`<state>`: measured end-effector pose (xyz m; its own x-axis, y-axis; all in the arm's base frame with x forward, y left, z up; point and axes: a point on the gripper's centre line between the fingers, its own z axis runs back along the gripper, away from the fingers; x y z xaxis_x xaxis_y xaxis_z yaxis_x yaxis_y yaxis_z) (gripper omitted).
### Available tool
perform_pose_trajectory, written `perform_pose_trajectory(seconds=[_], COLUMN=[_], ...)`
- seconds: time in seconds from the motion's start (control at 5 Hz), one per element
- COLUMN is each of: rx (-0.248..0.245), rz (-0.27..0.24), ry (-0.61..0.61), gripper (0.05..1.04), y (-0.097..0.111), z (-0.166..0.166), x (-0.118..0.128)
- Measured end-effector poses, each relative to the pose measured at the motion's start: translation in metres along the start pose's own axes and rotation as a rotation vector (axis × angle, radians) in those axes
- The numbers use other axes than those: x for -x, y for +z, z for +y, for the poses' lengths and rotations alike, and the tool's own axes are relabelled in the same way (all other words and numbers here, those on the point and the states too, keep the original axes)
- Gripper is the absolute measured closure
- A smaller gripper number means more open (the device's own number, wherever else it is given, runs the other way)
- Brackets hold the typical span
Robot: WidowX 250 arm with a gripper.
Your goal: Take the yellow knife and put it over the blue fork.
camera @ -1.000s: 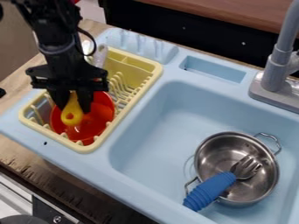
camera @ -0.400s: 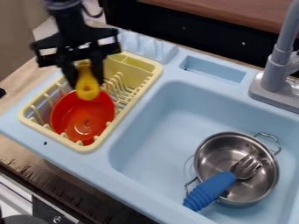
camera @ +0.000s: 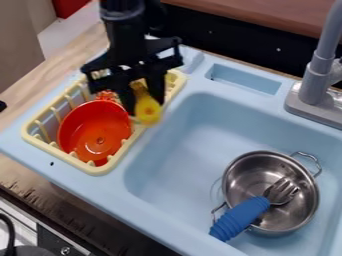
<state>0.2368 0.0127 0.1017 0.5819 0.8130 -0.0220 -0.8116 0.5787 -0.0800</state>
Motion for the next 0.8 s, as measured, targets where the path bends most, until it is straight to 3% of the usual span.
perform_pose_trajectory(seconds=[0.2, 0.4, 0.6, 0.8], rx=[0.04, 0.046, -0.015, -0.024], rz=[0.054, 0.092, 0.106, 0.096], ry=[0.014, 0.099, 0.113, 0.108], gripper=[0.696, 0.696, 0.696, 0.696], y=[-0.007, -0.014, -0.03, -0.043], z=[-0.017, -0.032, -0.045, -0.058], x=[0.023, 0.044, 0.067, 0.087])
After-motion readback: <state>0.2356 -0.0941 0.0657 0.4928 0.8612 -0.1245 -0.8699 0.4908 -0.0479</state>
